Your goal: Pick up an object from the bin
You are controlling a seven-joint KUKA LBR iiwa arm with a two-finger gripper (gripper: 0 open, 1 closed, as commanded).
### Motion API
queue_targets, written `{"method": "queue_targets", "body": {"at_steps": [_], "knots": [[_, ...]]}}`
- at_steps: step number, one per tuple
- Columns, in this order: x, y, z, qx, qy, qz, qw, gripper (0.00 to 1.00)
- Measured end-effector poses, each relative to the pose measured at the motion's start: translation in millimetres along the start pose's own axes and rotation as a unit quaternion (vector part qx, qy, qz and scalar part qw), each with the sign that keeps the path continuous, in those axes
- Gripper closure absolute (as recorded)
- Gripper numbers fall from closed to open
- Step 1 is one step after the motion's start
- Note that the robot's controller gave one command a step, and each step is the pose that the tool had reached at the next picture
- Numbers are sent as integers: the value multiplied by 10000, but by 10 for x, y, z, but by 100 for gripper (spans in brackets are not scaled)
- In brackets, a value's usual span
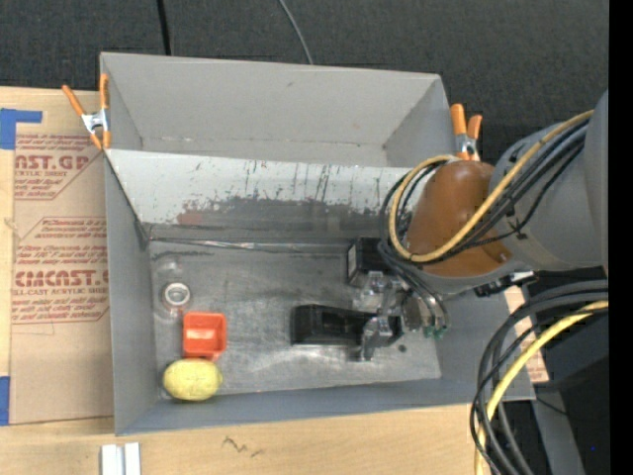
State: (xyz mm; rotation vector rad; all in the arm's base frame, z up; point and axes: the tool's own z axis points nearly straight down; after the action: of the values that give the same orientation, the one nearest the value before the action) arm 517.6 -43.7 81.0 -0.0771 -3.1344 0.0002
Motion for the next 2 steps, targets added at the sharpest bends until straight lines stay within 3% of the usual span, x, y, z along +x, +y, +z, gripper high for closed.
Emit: {"method": "queue_targets", "body": {"at_steps": [1, 2], "knots": [[82, 100, -1029, -1, -13, -77, 10000, 100], [82, 100, -1029, 0, -12, -77, 10000, 100]]}}
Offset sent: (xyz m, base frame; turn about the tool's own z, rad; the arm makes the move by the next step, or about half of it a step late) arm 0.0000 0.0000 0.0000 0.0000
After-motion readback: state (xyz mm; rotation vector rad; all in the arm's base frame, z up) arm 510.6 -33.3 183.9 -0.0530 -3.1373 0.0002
